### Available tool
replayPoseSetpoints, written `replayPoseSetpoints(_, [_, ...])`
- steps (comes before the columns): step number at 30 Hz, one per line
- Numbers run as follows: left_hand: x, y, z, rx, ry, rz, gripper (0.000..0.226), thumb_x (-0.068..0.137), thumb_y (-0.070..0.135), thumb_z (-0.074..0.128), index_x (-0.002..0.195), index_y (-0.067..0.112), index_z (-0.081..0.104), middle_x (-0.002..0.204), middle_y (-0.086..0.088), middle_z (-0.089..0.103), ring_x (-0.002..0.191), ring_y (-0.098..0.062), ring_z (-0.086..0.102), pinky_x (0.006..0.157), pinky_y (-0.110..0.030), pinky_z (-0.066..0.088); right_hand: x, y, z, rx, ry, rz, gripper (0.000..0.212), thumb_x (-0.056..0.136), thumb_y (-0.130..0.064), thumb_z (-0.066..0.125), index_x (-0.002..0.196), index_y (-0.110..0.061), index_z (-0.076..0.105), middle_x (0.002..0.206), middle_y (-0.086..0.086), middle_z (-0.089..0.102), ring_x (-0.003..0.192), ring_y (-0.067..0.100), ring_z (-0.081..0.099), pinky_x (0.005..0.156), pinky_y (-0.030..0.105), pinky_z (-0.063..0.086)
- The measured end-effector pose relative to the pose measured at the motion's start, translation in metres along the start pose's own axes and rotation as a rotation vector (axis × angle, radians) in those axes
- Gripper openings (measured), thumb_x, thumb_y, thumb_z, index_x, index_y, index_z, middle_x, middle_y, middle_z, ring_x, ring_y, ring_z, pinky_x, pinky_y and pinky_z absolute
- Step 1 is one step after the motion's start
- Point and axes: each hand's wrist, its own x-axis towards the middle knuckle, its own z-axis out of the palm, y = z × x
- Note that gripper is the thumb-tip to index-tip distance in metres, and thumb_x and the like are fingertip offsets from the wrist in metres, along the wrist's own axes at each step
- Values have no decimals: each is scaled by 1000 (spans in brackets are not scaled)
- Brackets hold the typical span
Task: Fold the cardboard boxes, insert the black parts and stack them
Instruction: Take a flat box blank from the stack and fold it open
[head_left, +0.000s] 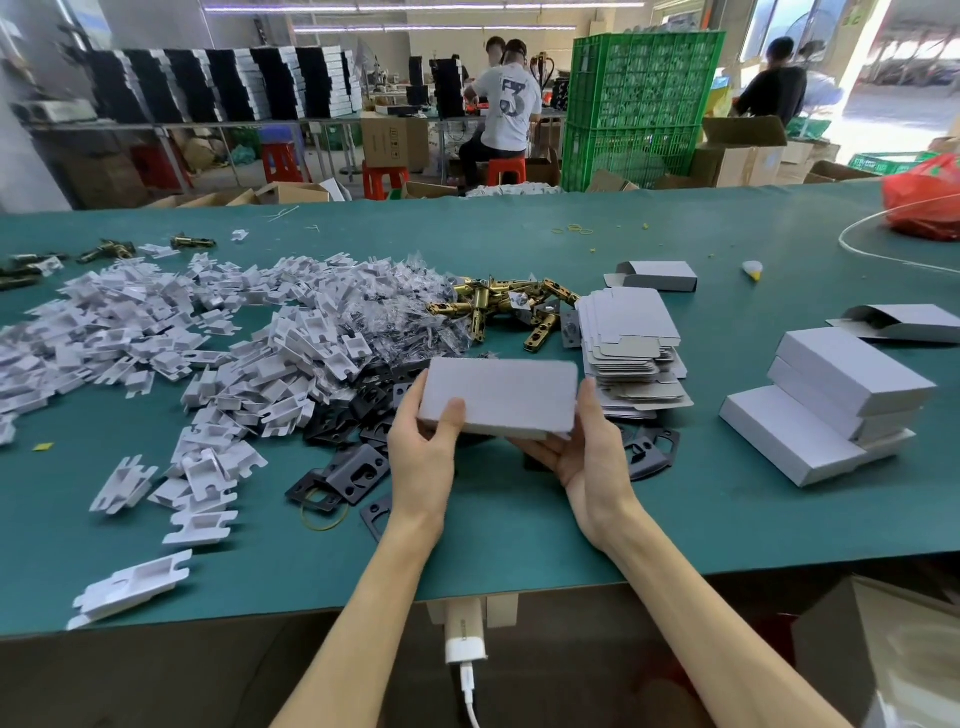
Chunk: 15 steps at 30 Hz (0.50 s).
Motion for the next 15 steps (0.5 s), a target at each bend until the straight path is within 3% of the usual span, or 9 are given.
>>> replayPoseSetpoints(2, [2, -2, -1, -80, 57, -49, 51, 101, 33, 65, 148, 18, 54, 140, 5, 63, 129, -14, 59, 112, -44, 49, -1, -1, -1, 72, 4, -7, 38, 104, -41, 48, 114, -10, 68, 119, 16, 72, 99, 39, 73, 78, 40, 62])
replayPoseSetpoints(4, [2, -4, -1, -110, 66, -62, 48, 100, 41, 64, 143, 22, 58, 136, 5, 65, 122, -14, 64, 106, -44, 54, -1, 0, -4, 19, -10, -35, 20, 104, -22, 54, 120, -14, 61, 124, 17, 68, 96, 38, 74, 79, 41, 62])
replayPoseSetpoints(6, [0, -4, 2, -121, 22, -53, 42, 103, 45, 61, 135, 19, 64, 115, 3, 70, 86, -14, 72, 76, -35, 63, -1, 2, -4, -159, -122, -117, 44, 97, -15, 65, 138, -21, 52, 134, 11, 65, 106, 30, 72, 85, 41, 61])
replayPoseSetpoints(8, [-3, -3, 4, -123, -27, -57, 42, 102, 51, 53, 119, 18, 71, 78, -1, 65, 52, -16, 55, 44, -29, 47, -1, 5, -3, -303, -289, -172, 67, 92, -18, 71, 151, -31, 41, 142, 1, 61, 116, 27, 68, 94, 40, 58])
replayPoseSetpoints(10, [-3, -3, 6, -101, -86, -63, 45, 105, 52, 43, 100, 21, 76, 56, -1, 52, 42, -15, 41, 37, -25, 33, -4, 4, 0, -385, -371, -178, 64, 89, -27, 74, 144, -47, 47, 130, -4, 68, 112, 19, 68, 96, 36, 56])
replayPoseSetpoints(12, [-5, -3, 8, -33, -133, -73, 56, 110, 51, 36, 83, 18, 71, 48, 0, 47, 37, -13, 37, 36, -22, 28, -5, 2, 0, -431, -340, -180, 43, 87, -33, 76, 125, -47, 63, 97, 8, 71, 87, 20, 63, 80, 36, 53])
replayPoseSetpoints(13, [-6, -3, 9, 1, -149, -79, 62, 110, 53, 33, 84, 10, 68, 49, 0, 49, 38, -13, 39, 37, -22, 29, -5, 2, -1, -440, -297, -177, 33, 87, -34, 76, 118, -40, 67, 83, 14, 63, 76, 24, 55, 70, 36, 47])
replayPoseSetpoints(15, [-6, -1, 10, 12, -178, -73, 70, 109, 57, 30, 100, 1, 69, 66, 0, 66, 52, -15, 58, 45, -25, 43, -6, 2, -1, -396, -237, -165, 26, 87, -33, 76, 112, -28, 70, 76, 15, 58, 66, 24, 46, 61, 30, 37])
